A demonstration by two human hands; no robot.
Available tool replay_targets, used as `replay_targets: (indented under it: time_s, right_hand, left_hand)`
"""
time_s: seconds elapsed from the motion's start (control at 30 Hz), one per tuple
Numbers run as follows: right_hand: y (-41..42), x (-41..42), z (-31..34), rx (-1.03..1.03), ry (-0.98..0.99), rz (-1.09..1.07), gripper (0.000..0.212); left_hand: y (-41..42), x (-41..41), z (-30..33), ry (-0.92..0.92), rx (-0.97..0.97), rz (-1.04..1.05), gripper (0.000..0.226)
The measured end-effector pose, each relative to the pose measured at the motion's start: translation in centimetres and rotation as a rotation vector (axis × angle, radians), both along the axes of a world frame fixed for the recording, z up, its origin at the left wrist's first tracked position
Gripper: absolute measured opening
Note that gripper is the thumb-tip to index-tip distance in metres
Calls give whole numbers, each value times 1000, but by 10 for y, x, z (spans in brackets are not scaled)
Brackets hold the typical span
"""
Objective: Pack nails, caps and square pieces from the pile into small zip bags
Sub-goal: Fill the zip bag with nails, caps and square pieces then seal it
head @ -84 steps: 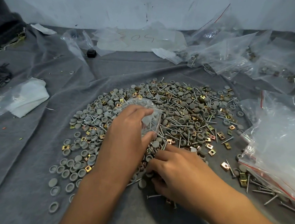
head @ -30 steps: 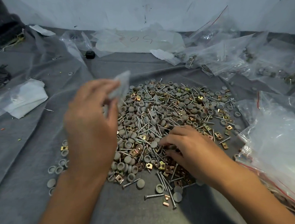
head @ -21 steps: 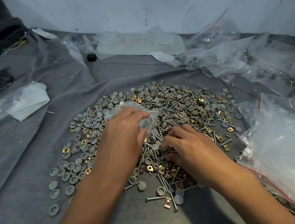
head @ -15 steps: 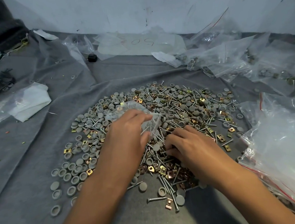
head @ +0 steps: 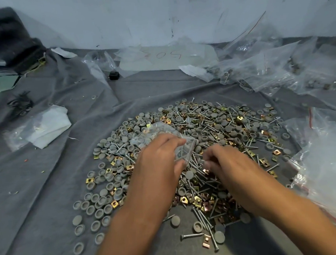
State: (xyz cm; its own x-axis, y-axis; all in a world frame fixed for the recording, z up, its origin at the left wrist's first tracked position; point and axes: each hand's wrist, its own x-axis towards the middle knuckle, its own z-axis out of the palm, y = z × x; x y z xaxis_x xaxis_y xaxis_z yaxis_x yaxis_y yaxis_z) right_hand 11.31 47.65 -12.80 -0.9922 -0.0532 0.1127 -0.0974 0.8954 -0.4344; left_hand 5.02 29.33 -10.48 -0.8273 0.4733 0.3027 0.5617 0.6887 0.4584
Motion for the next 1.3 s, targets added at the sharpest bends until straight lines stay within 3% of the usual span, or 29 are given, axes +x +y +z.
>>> replay_targets:
  time_s: [0.1,0.23,0.5,0.63,0.73,0.87,1.3]
  right_hand:
    - [-8,-5,8,-195,225,-13,6]
    - [-17,-7,12,-191,456,-12,14]
    - [-21,-12,9,-216,495,-59,31]
    - [-16,-11,14,-288,533,-102,17]
    - [-5,-10,10,-247,288,-161,18]
    - [-7,-6,-3,6,-27,-158,20]
    - [-13,-1,2,78,-93,-171,21]
  left_hand:
    - [2,0,-1,-5,-6,-3,52]
    - [5,1,-1,-17,7,-24,55]
    - [6,1,-1,-34,11,-17,56]
    - [3,1,0,-40,15,-6,57]
    - [2,1,2,-35,21,2,57]
    - [2,0,2,-37,20,5,57]
    - [1,2,1,-49,17,-9,57]
